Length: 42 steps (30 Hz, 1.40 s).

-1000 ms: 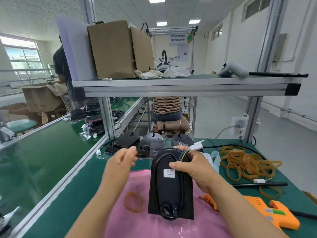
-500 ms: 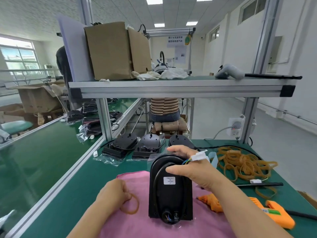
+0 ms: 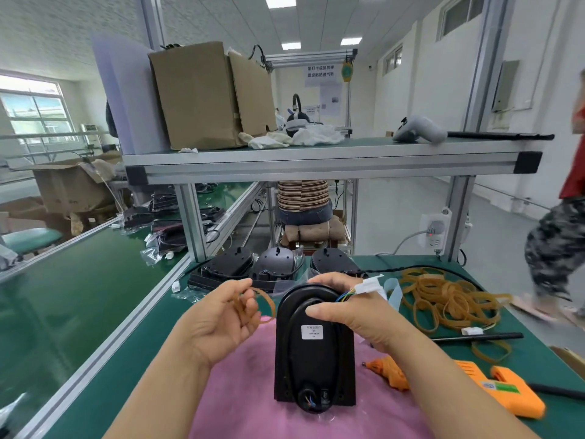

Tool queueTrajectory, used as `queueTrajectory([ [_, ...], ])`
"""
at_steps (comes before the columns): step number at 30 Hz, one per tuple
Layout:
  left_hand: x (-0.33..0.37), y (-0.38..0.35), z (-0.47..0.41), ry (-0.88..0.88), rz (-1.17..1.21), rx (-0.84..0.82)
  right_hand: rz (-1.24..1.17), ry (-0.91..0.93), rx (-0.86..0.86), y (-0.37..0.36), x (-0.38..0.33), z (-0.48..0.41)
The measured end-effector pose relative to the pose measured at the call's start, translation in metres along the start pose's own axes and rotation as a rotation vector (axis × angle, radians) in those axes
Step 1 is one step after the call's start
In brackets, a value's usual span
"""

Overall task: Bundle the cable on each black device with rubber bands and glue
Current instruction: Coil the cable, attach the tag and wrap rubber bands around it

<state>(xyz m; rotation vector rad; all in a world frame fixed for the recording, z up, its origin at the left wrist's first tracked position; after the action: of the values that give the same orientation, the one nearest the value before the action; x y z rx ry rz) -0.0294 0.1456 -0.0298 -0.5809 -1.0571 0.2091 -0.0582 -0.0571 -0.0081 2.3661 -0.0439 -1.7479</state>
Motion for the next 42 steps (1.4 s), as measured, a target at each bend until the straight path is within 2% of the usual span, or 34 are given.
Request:
queueTrajectory([
  [4, 0.005, -0.015, 0.005, -0.035, 0.337, -0.204, -0.016, -0.006, -0.008, -0.001, 0.0, 0.0],
  [7, 0.011, -0.015, 0.007, -0.132, 0.388, -0.241, -0.026, -0.016, -0.014, -0.002, 0.0, 0.001],
  [12, 0.009, -0.008, 0.005, -0.208, 0.163, -0.196, -0.036, -0.023, -0.008, -0.003, -0.001, 0.001],
  [17, 0.005, -0.01, 0.007, -0.241, 0.086, -0.197, -0.041, -0.027, 0.001, -0.002, 0.001, 0.001],
  [21, -0.004, -0.019, 0.004, -0.274, -0.11, -0.11, -0.038, -0.013, 0.011, -0.001, -0.001, 0.003],
  [24, -0.006, -0.02, 0.003, -0.276, -0.122, -0.067, -0.037, -0.018, 0.005, -0.001, -0.001, 0.003],
  [29, 0.008, -0.014, 0.009, -0.334, -0.228, -0.126, -0.032, -0.028, -0.005, -0.001, -0.002, 0.003],
  [33, 0.019, -0.011, 0.016, -0.362, -0.374, -0.256, -0.031, -0.036, -0.006, 0.0, -0.002, 0.004],
  [35, 0.024, -0.007, 0.017, -0.398, -0.413, -0.231, -0.032, -0.038, -0.007, -0.001, -0.003, 0.004],
  [39, 0.032, -0.001, 0.014, -0.479, -0.883, 0.077, -0.029, -0.036, -0.016, -0.001, -0.003, 0.005],
  [42, 0.027, -0.015, 0.011, -0.424, -1.125, 0.022, -0.03, -0.022, -0.018, -0.003, -0.005, 0.005],
])
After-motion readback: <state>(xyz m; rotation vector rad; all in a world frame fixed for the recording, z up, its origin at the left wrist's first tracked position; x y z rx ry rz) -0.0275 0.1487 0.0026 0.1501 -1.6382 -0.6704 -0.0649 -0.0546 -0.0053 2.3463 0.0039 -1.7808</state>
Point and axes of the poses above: each hand's wrist, its own z-axis away from the middle knuckle, its own y-axis out of the back of the hand, x = y × z, the point moved 7 cm from there along -z, towards the middle knuckle, and after that the axes turned 5 degrees about y, right-handed, at the moved point
